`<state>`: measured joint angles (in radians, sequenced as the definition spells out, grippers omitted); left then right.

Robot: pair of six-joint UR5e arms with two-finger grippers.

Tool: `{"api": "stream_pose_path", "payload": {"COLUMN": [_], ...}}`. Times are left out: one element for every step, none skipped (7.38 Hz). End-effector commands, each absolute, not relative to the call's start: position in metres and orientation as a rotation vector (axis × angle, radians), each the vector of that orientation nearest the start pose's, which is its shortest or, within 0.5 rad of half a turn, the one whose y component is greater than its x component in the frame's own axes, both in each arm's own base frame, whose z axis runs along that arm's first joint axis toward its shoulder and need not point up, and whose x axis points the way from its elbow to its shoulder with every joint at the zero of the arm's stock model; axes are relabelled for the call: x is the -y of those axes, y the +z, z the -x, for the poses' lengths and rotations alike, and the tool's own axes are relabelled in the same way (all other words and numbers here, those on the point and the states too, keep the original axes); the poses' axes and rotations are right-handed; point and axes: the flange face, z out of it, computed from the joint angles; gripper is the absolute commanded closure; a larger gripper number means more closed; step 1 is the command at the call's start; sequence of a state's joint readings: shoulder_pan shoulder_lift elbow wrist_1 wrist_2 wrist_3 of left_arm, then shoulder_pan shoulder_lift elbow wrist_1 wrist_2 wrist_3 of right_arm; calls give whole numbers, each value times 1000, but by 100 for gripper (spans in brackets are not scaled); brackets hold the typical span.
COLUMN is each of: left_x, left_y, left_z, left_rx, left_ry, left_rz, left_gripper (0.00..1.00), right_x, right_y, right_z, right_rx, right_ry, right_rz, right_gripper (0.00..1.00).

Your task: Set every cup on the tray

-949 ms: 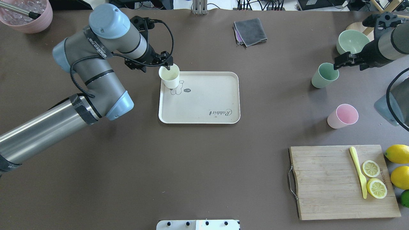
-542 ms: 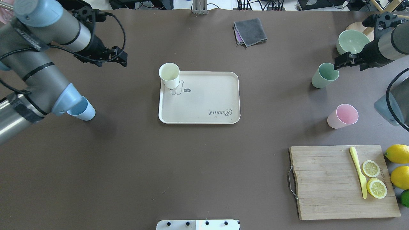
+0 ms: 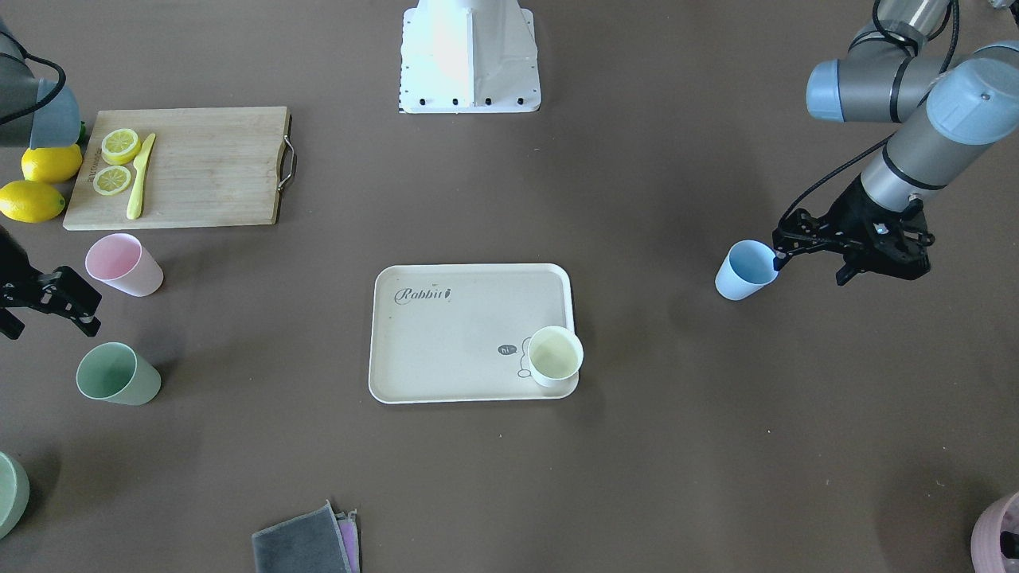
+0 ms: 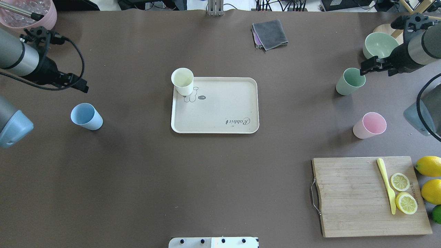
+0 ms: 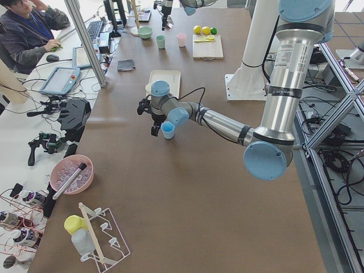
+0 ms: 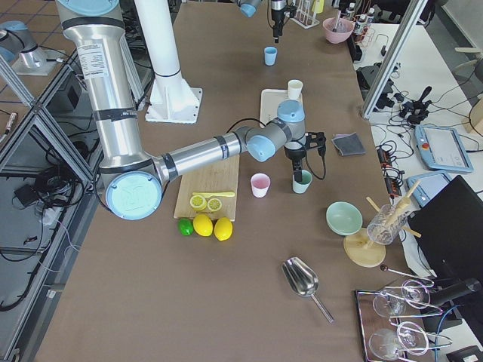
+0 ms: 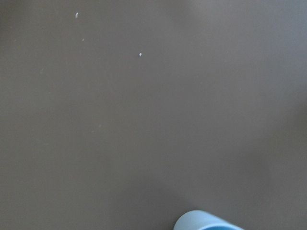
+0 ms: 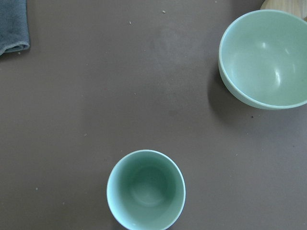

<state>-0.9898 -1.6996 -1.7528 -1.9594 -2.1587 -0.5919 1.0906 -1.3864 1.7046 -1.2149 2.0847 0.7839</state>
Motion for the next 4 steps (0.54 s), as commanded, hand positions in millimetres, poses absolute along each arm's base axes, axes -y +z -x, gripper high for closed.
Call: {"api": "stream_pose_path", "payload": {"left_x": [496,497,500,497], "left_y": [478,481,483,484], "left_z": [-247,-251,-254,-266], "left_rx": [-840,-838,-837,-838], "left_ry": [223,224,223,241], "left_rz": [-239,-232,-225,-216], "left_gripper": [11,22,22,22], "right_x": [555,555,555,556], "right_y": [463,463,463,463], "right_z": [194,194,194,194], "right_rx": [788,788,788,787], "right_ry": [113,113,113,113], "right_rz": [-240,-240,-240,-239], "right_gripper": [0,0,0,0]}}
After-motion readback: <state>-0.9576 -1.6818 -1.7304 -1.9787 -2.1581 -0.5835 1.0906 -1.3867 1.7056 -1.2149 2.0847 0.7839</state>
